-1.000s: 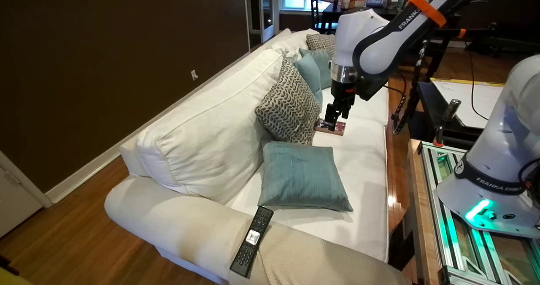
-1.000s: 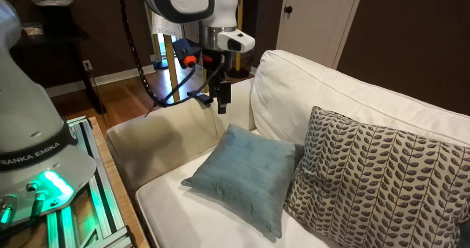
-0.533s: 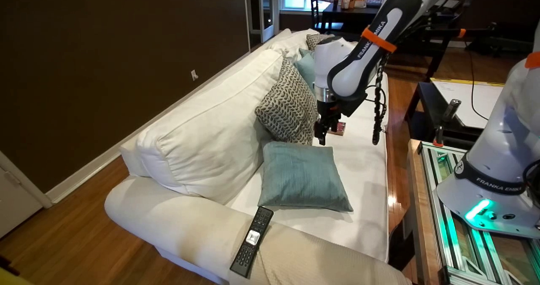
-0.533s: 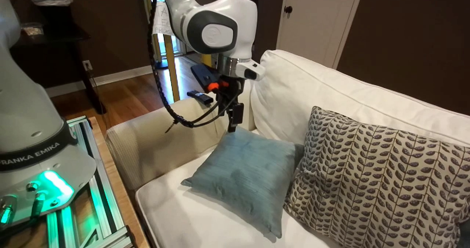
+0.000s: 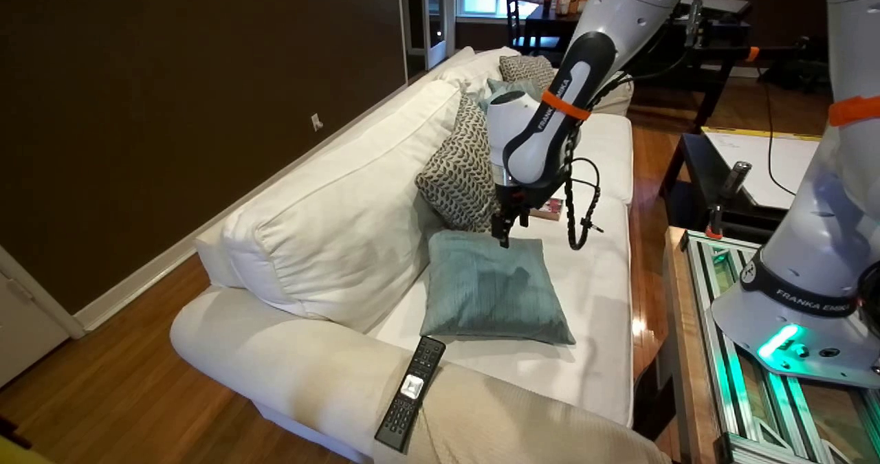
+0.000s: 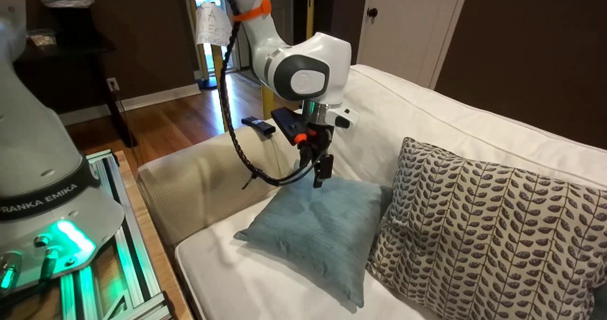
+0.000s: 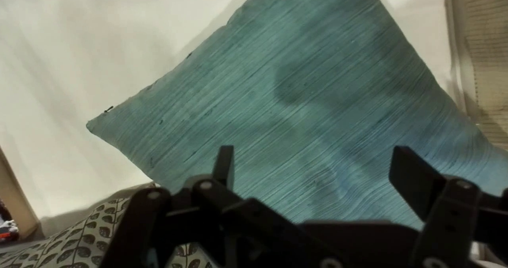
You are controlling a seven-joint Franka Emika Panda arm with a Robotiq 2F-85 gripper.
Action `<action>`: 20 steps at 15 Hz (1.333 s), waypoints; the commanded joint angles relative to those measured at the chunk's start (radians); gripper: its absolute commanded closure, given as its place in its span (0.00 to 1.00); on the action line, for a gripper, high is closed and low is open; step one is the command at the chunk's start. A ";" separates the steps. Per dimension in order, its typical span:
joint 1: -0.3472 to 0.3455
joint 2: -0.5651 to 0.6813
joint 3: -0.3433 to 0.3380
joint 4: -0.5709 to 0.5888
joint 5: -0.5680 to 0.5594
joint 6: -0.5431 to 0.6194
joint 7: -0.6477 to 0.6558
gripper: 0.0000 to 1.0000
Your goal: Move the blue pillow on the left to the right and then put the grey remote on the armrest
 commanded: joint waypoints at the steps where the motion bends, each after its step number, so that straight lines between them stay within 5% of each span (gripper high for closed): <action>1: 0.009 0.123 -0.003 0.103 0.045 0.038 0.004 0.00; 8: -0.033 0.260 0.070 0.228 0.194 0.101 -0.009 0.00; 20: -0.011 0.463 0.075 0.395 0.233 0.082 0.032 0.00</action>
